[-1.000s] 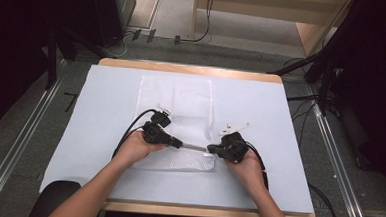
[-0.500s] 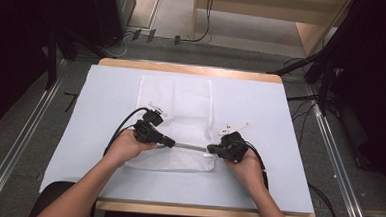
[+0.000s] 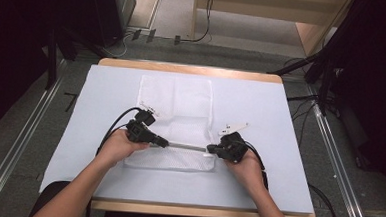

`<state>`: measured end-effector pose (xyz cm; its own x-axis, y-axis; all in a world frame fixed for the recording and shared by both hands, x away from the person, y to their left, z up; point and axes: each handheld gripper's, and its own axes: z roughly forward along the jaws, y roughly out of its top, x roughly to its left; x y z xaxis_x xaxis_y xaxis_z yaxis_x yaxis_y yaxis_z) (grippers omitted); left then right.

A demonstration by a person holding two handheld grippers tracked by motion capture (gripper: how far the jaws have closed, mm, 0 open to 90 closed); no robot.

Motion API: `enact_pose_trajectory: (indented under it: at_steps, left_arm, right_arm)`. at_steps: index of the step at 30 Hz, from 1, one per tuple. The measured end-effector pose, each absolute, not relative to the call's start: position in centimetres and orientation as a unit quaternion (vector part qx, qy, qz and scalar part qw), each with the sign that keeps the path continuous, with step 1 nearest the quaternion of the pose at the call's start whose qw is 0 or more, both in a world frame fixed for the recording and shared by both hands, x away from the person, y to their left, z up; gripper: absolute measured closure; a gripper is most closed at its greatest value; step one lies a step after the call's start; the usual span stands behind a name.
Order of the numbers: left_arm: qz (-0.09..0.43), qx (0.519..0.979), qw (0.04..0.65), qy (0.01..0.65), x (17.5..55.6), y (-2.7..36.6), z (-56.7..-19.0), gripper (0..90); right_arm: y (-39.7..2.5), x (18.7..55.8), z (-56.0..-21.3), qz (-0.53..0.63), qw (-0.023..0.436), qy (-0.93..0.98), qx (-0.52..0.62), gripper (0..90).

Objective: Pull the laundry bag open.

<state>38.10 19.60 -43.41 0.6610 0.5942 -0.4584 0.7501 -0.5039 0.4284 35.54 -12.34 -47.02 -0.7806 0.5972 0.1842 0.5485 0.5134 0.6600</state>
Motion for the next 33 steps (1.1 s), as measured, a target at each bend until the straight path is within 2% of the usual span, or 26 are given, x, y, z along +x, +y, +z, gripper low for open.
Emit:
enact_pose_trajectory:
  at_steps: [33]
  left_arm:
    - [-0.118, 0.844, 0.307, 0.424, 37.5, 25.4, -42.9, 88.1]
  right_arm:
    - [-12.5, 35.7, -47.1, 0.371, 0.028, 0.869, 0.327, 90.0]
